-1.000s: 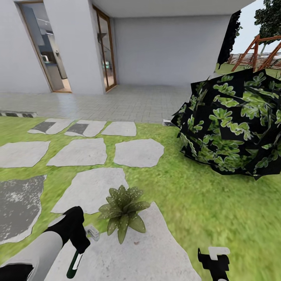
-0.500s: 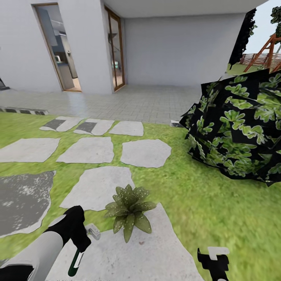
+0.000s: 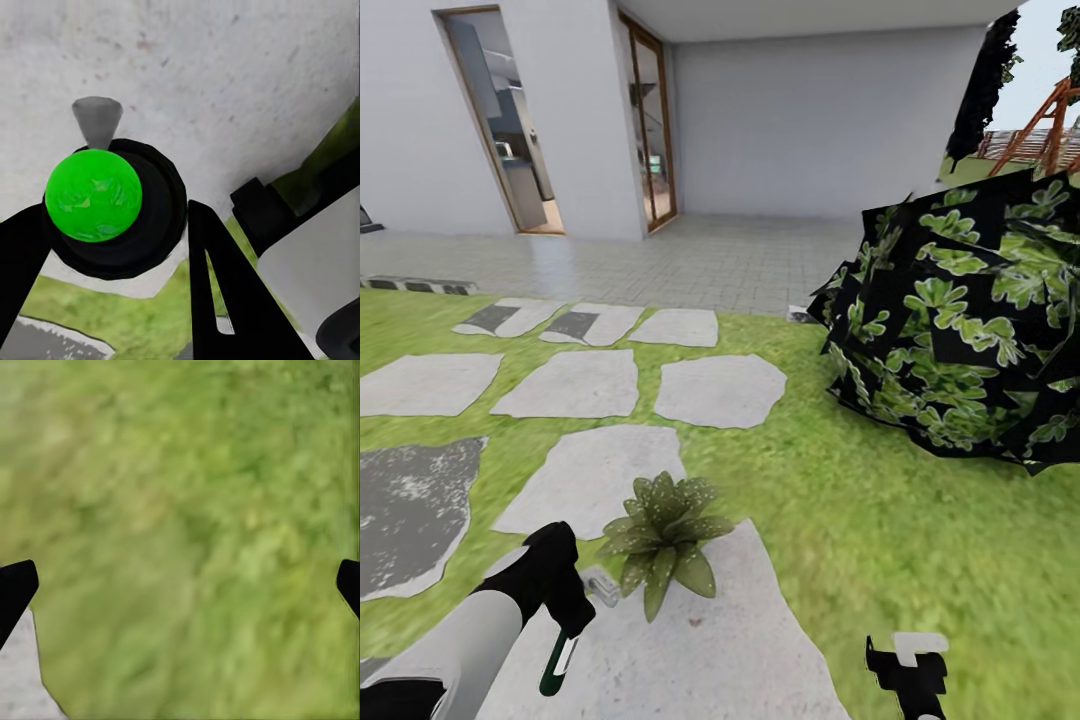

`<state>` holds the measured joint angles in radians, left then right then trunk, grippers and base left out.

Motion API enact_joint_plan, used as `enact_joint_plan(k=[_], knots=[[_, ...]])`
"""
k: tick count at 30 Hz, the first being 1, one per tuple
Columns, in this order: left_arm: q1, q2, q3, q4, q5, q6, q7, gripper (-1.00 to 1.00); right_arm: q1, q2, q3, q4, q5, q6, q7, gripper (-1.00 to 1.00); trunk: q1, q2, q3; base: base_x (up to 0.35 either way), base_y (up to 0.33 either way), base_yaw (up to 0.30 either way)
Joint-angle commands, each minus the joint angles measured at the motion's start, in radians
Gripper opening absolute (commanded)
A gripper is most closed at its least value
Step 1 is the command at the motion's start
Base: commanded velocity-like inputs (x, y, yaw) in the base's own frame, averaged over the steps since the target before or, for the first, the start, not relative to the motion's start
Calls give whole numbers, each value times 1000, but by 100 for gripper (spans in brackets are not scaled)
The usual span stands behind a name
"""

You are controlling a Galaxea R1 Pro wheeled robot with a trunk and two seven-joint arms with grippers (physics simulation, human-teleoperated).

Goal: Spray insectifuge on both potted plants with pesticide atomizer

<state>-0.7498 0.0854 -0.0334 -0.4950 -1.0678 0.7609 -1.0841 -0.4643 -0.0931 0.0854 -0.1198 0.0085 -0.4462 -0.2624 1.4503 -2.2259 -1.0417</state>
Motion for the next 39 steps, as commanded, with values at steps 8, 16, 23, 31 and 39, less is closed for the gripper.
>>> enact_joint_plan(k=[8,16,23,31,39], knots=[[0,0,-4,2,-4,8,-8,-100,-1,1,8,1,2,0,-9,100,0,0,-1,-11,-272,147],[-2,-18,-15,-3,-9,10,-14,-100,-1,0,8,1,1,0,-9,100,0,0,-1,-105,-151,195],[-34,-38,-21,-2,-14,12,-25,-100,-1,0,8,1,1,0,-9,100,0,0,-1,-2,-3,6],[-38,16,-23,-1,-54,0,-141,-100,-1,-1,8,1,2,0,-9,100,0,0,-1,0,0,0],[-36,11,-24,-2,-56,0,-143,-100,-1,-6,8,2,2,0,-9,100,0,0,-1,0,0,0]])
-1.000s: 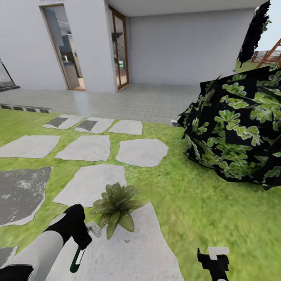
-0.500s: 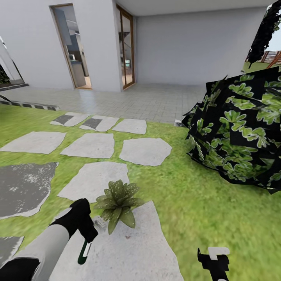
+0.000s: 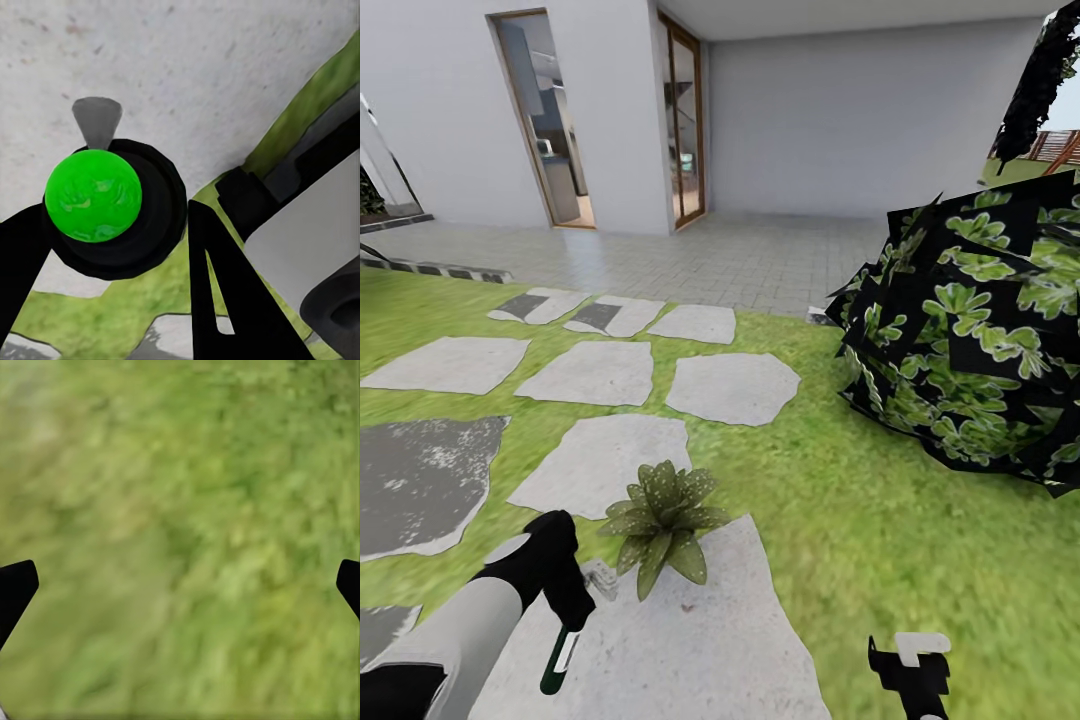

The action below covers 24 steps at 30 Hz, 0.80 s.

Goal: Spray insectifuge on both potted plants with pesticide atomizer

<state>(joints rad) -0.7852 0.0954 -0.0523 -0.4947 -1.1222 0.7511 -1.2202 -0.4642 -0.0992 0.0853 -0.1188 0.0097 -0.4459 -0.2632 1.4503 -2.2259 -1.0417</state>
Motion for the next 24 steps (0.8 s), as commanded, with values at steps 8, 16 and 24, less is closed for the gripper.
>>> enact_joint_plan(k=[8,16,24], knots=[[-1,5,-7,-2,-2,10,-8,-100,-1,-1,8,1,1,0,-8,100,0,0,-1,0,0,0],[-1,1,-3,-3,-1,12,-7,-100,-1,-1,8,1,1,0,-8,100,0,0,-1,5,-8,0],[-2,1,-3,-4,-1,13,-7,-100,-1,-1,8,1,1,0,-8,100,0,0,-1,120,-225,0]])
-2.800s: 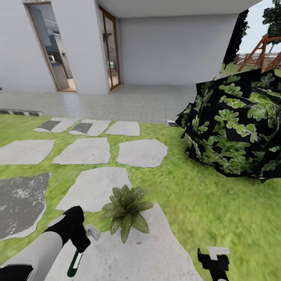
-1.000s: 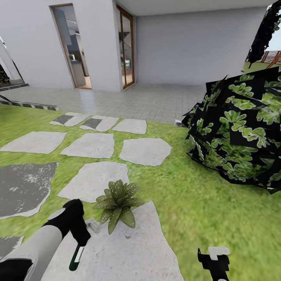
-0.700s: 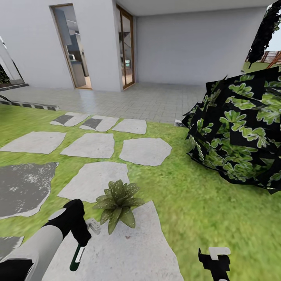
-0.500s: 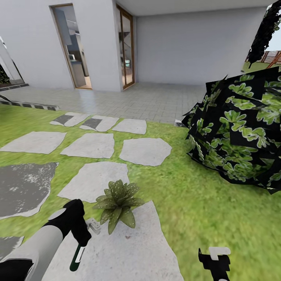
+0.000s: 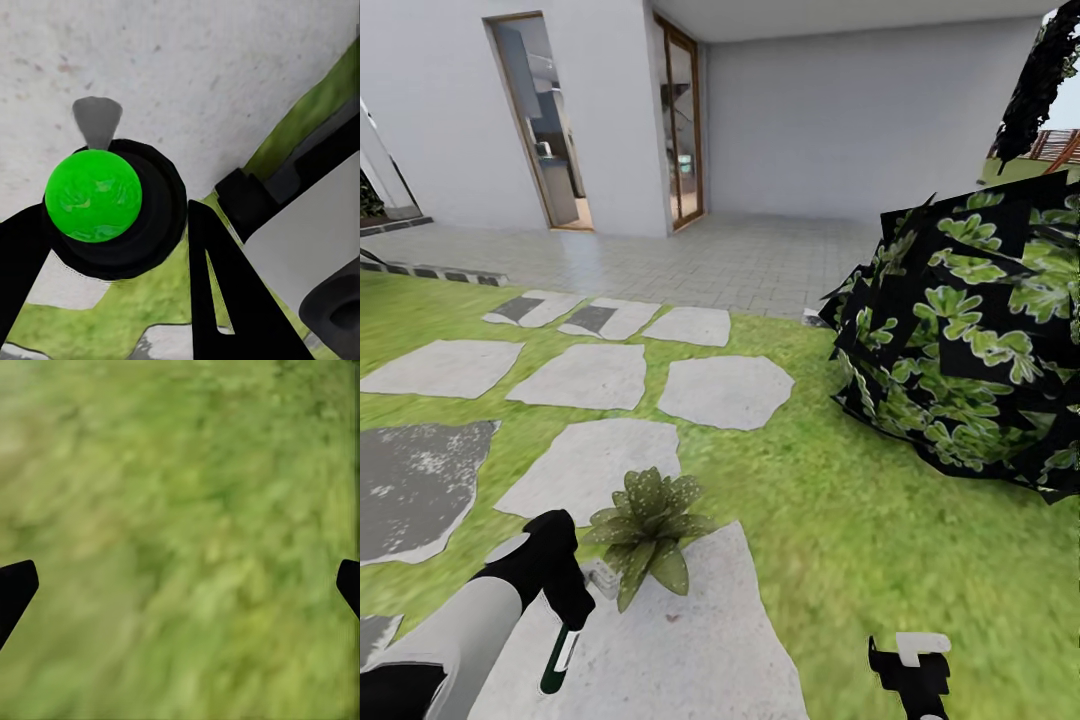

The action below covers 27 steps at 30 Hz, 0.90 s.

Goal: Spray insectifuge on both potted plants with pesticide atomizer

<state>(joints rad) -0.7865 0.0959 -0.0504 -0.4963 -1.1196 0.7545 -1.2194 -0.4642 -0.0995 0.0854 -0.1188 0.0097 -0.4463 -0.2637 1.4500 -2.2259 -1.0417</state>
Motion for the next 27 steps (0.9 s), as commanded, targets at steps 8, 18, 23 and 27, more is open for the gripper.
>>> enact_joint_plan(k=[8,18,23,27], knots=[[-2,1,-5,-3,-3,11,-6,-100,-1,0,8,1,1,0,-8,100,0,0,-1,40,-266,0],[-4,0,-2,-2,-3,12,-2,-100,-1,2,8,1,1,0,-7,100,0,0,-1,38,-273,0],[-4,1,-2,-2,-3,12,0,-100,-1,3,8,1,1,0,-7,100,0,0,-1,108,-273,0],[-4,1,-2,-2,-3,12,1,-100,-1,3,8,1,1,0,-7,100,0,0,-1,91,-273,0]])
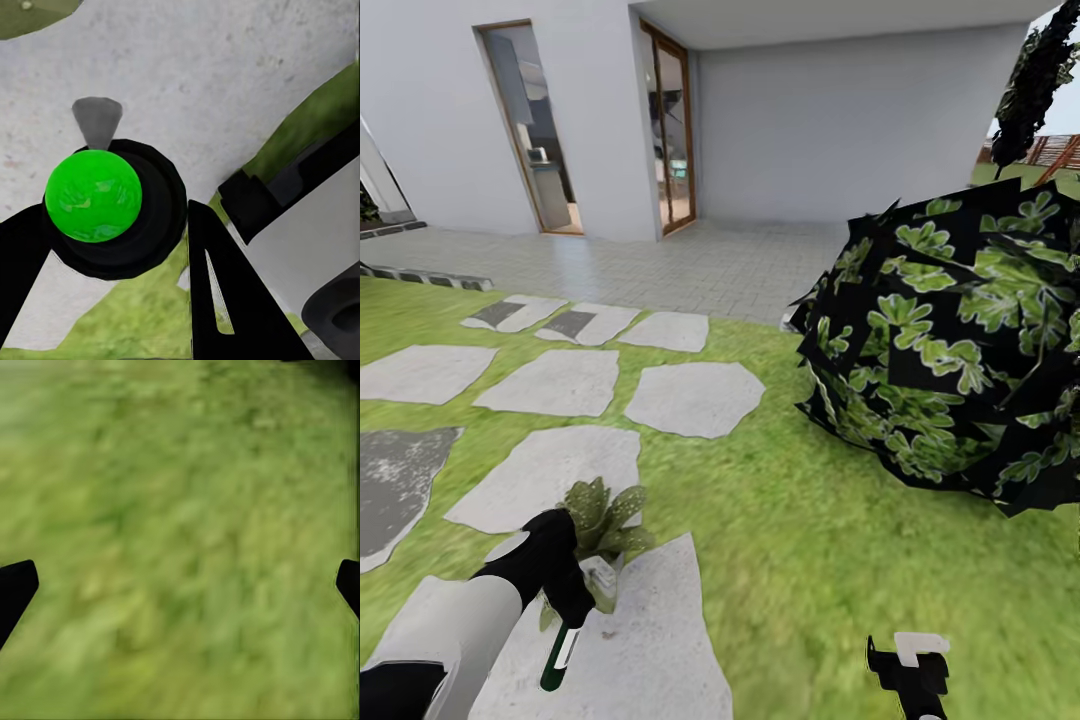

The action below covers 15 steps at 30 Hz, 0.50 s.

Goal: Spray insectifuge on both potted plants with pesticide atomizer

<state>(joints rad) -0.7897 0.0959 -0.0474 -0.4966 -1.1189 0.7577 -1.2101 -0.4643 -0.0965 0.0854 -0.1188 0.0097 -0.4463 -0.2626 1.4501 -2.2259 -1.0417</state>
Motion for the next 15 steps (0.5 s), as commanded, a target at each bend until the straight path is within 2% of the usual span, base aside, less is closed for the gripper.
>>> enact_joint_plan(k=[1,3,7,15], knots=[[0,1,-5,-2,-3,9,-8,-100,-1,0,8,1,1,0,-8,100,0,0,-1,31,-273,0],[0,1,-5,-2,-4,9,-8,-100,-1,0,8,1,1,0,-8,100,0,0,-1,16,-231,0],[0,1,-1,-2,-4,9,-7,-100,-1,1,8,1,1,0,-9,100,0,0,-1,4,-55,15],[1,9,3,0,3,9,-6,-100,-1,4,8,1,1,0,-9,100,0,0,-1,0,-3,240]])
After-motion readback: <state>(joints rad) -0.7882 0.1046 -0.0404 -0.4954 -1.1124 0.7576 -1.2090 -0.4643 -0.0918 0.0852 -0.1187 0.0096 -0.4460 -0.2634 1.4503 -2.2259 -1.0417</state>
